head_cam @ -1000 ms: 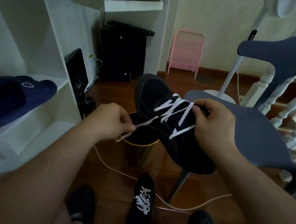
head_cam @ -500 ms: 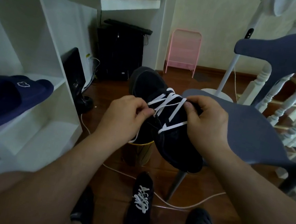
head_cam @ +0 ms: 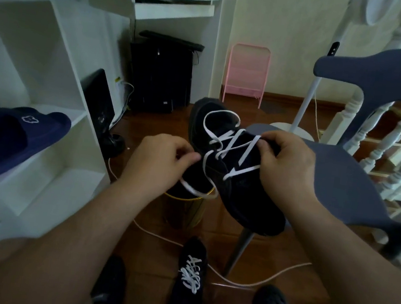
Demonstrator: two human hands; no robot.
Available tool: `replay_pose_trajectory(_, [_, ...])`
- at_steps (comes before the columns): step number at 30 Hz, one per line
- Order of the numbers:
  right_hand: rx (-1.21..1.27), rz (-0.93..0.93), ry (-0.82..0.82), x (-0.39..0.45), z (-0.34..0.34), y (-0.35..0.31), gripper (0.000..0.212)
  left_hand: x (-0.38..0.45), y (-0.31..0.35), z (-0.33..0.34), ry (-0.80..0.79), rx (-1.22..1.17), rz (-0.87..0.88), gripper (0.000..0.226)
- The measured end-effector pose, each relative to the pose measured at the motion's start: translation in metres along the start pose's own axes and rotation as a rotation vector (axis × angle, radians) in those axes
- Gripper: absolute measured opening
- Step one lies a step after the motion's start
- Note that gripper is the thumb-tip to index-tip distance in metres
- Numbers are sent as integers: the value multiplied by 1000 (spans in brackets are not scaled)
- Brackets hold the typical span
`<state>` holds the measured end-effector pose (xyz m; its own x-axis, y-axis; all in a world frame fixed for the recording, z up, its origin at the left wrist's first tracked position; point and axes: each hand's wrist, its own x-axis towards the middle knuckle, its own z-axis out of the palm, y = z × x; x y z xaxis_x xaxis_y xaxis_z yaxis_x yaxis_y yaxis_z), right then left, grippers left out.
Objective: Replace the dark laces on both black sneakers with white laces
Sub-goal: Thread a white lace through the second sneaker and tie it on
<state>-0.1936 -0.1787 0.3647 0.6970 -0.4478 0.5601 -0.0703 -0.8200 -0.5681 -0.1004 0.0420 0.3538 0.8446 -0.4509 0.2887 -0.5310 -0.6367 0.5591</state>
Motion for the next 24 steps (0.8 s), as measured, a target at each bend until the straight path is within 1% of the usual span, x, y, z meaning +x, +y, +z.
replay_pose_trajectory(2, [12, -12, -1, -1, 2, -3, 16, -2, 7, 7, 25, -29, 54, 20])
replay_pose_trajectory(6, [16, -33, 5, -4, 2, -7, 15, -2, 13, 18, 23, 46, 103, 17])
replay_pose_trajectory(8, [20, -22, 0, -3, 1, -6, 15, 0, 13, 17, 20, 31, 98, 15])
replay_pose_trajectory(9, [19, -10, -4, -2, -1, -5, 16, 1, 11, 14, 0, 18, 67, 16])
replay_pose_trajectory(10, [20, 9, -5, -1, -2, -4, 16, 2, 8, 10, -52, 14, 16, 17])
replay_pose_trajectory(11, [29, 34, -2, 1, -5, -3, 16, 3, 3, 5, -144, 44, -54, 18])
replay_pose_trajectory(14, [51, 89, 20, 6, -11, 2, 15, 6, -9, -9, -570, 278, -259, 20])
replay_pose_trajectory(15, [47, 96, 21, 6, -13, 3, 15, 5, -12, -10, -655, 329, -289, 21])
replay_pose_trajectory(16, [43, 98, 17, 6, -13, 3, 16, 5, -13, -10, -675, 355, -299, 23])
replay_pose_trajectory(17, [43, 99, 12, 5, -13, 3, 16, 5, -14, -12, -646, 356, -301, 22])
replay_pose_trajectory(19, [42, 101, -5, 5, -12, 2, 16, 3, -12, -14, -487, 270, -281, 22])
replay_pose_trajectory(22, [129, 191, -88, 7, -9, 3, 17, 0, -4, -16, -189, -13, -194, 19])
replay_pose_trajectory(24, [283, 321, -165, 8, -4, 5, 19, -3, 4, -16, 60, -153, -97, 7])
